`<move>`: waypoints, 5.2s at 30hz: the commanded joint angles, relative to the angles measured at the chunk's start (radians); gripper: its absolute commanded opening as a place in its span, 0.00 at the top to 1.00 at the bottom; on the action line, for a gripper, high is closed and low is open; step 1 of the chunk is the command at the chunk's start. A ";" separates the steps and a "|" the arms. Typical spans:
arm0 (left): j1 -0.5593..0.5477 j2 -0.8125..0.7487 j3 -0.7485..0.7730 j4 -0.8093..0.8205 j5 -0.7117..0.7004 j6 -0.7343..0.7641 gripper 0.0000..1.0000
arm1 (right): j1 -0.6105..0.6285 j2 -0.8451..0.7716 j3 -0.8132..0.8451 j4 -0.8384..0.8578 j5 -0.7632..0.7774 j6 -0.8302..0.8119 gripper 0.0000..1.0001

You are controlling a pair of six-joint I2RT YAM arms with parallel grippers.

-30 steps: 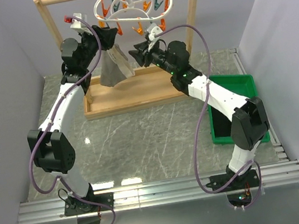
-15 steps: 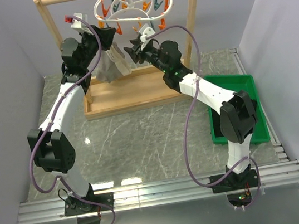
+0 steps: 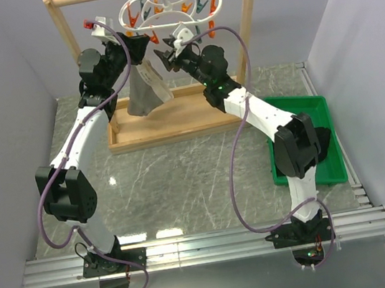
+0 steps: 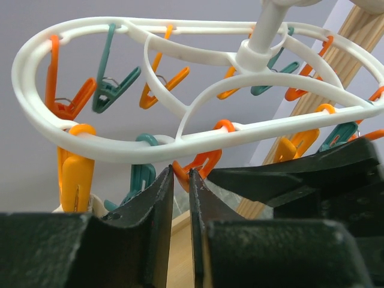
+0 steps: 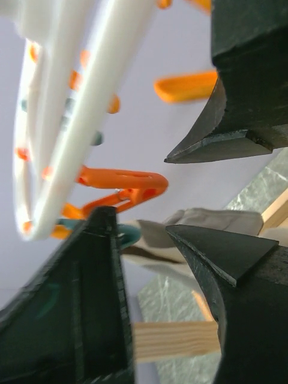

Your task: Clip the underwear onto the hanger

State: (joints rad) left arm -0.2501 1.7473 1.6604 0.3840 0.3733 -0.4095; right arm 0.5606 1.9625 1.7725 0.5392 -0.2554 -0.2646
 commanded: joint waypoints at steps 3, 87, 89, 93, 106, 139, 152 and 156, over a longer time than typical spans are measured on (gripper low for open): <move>0.008 -0.042 0.030 0.012 0.035 -0.005 0.81 | 0.007 0.035 0.054 0.048 0.005 -0.074 0.46; -0.098 -0.094 0.104 -0.240 -0.232 -0.201 0.57 | 0.081 -0.014 0.030 0.047 0.079 -0.127 1.00; -0.097 -0.112 0.090 -0.237 -0.228 -0.213 0.58 | 0.081 -0.013 0.031 0.045 0.082 -0.127 1.00; -0.097 -0.163 0.032 -0.198 -0.212 -0.227 0.57 | 0.082 -0.013 0.028 0.050 0.090 -0.128 1.00; -0.094 -0.166 0.065 -0.270 -0.177 -0.290 0.50 | 0.081 -0.022 0.015 0.057 0.094 -0.130 1.00; -0.117 -0.048 0.211 -0.310 -0.329 -0.180 0.56 | 0.114 -0.002 0.025 0.044 0.130 -0.203 1.00; -0.117 -0.045 0.213 -0.298 -0.315 -0.180 1.00 | 0.113 -0.056 -0.056 0.039 0.110 -0.174 0.60; -0.117 -0.046 0.208 -0.295 -0.312 -0.183 1.00 | 0.110 -0.120 -0.154 0.041 0.096 -0.115 0.52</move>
State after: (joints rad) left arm -0.3637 1.7145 1.8317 0.0257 0.0559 -0.5900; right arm 0.6544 1.9293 1.6745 0.5827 -0.1154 -0.4328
